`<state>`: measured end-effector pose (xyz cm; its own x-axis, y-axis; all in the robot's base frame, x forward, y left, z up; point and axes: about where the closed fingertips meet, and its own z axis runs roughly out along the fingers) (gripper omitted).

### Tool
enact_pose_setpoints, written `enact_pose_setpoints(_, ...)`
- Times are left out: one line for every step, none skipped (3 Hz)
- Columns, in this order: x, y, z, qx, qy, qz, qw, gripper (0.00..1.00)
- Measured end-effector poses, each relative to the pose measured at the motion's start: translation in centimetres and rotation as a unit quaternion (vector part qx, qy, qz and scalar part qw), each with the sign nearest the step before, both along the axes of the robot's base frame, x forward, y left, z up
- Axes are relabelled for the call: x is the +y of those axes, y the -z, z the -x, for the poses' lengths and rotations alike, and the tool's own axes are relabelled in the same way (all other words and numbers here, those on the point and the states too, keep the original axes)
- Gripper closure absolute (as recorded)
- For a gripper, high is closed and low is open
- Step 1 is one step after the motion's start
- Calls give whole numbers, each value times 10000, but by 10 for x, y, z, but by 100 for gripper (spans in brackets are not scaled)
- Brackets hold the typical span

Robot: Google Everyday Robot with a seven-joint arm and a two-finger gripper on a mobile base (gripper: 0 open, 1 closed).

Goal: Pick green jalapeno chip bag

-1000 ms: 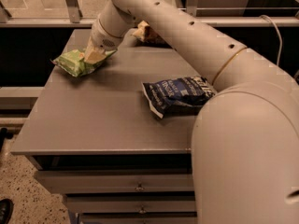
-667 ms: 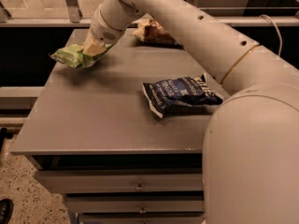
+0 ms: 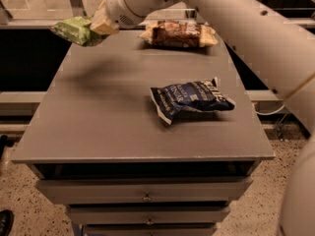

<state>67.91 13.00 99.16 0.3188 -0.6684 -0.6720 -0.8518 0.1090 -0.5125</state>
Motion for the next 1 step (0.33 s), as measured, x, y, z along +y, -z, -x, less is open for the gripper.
enact_pose_setpoints(-18, -9, -7, -140, 214, -152, 9996, 100)
